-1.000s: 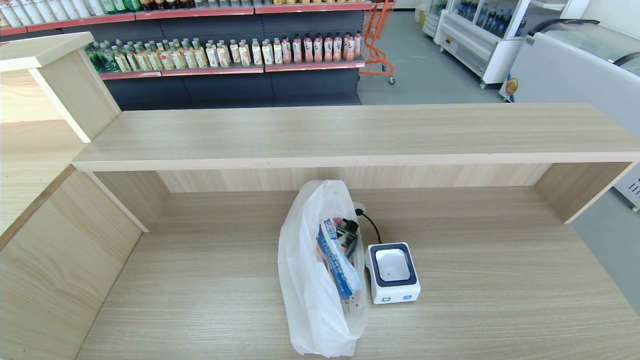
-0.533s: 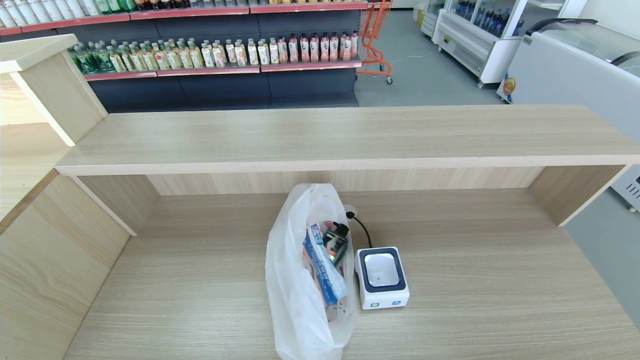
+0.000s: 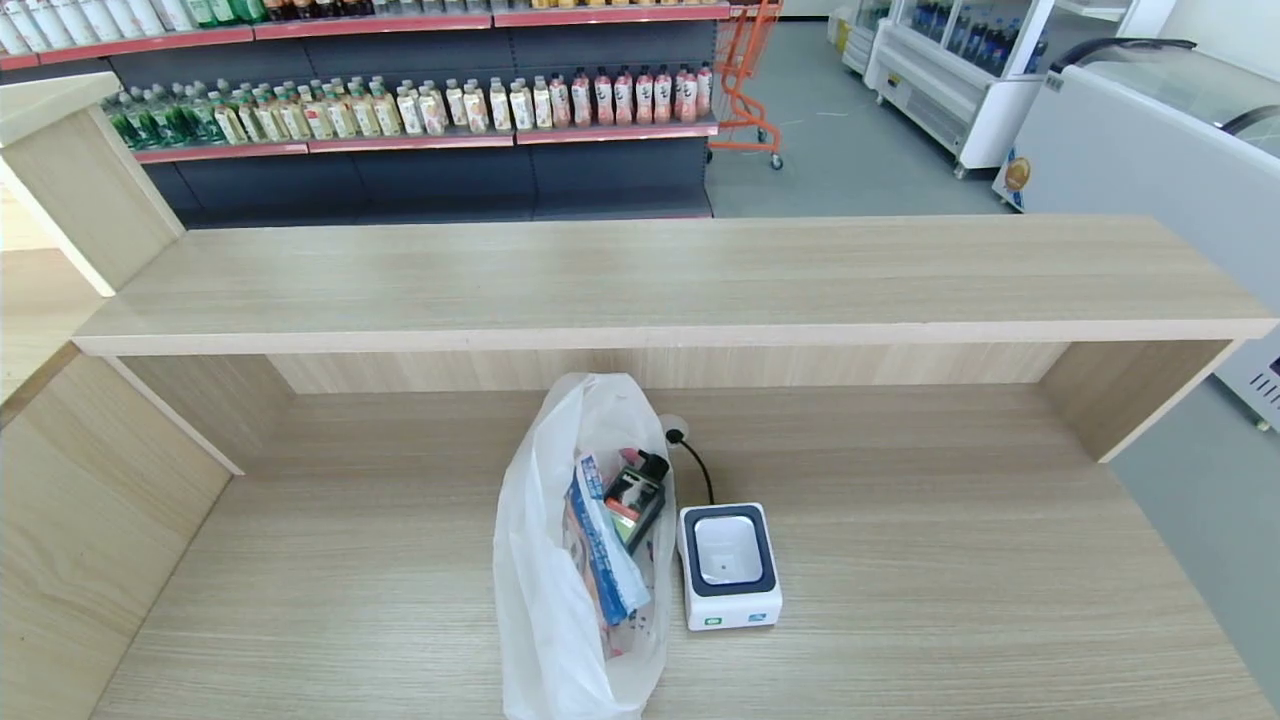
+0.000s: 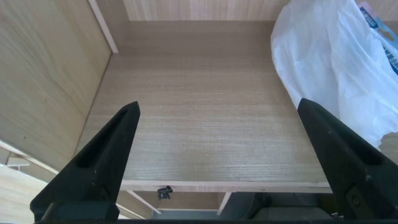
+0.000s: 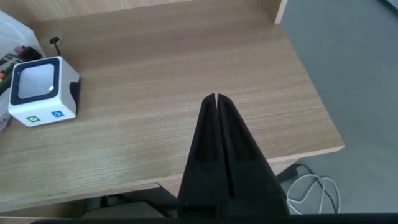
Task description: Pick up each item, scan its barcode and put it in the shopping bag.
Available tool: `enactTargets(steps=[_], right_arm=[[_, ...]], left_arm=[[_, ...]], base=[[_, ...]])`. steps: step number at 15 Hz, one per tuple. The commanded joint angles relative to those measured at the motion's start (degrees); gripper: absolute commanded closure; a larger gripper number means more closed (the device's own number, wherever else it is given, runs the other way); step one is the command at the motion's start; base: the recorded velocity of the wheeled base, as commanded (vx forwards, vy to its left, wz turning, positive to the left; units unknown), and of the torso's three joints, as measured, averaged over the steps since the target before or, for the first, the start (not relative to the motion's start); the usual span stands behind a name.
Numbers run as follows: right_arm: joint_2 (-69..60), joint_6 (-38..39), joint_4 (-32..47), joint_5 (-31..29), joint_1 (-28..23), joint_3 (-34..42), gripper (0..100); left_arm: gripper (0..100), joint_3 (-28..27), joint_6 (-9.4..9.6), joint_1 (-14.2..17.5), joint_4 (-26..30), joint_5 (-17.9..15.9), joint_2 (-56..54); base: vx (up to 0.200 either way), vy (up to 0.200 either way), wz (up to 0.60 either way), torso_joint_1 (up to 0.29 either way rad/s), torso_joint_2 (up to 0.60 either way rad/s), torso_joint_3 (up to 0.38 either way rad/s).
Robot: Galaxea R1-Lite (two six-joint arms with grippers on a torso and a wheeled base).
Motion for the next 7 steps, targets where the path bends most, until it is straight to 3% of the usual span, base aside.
enactTargets(steps=[1, 7], right_arm=[[0.16, 0.0, 0.0, -0.02, 0.04, 0.0, 100], [0.16, -0.53, 0.08, 0.07, 0.04, 0.0, 100]], left_arm=[[0, 0.0, 0.01, 0.02, -0.02, 0.0, -0.02], [0, 0.0, 0.01, 0.02, -0.02, 0.0, -0.02]], base=[[0.0, 0.0, 0.0, 0.0, 0.0, 0.0], [0.0, 0.0, 0.0, 0.0, 0.0, 0.0]])
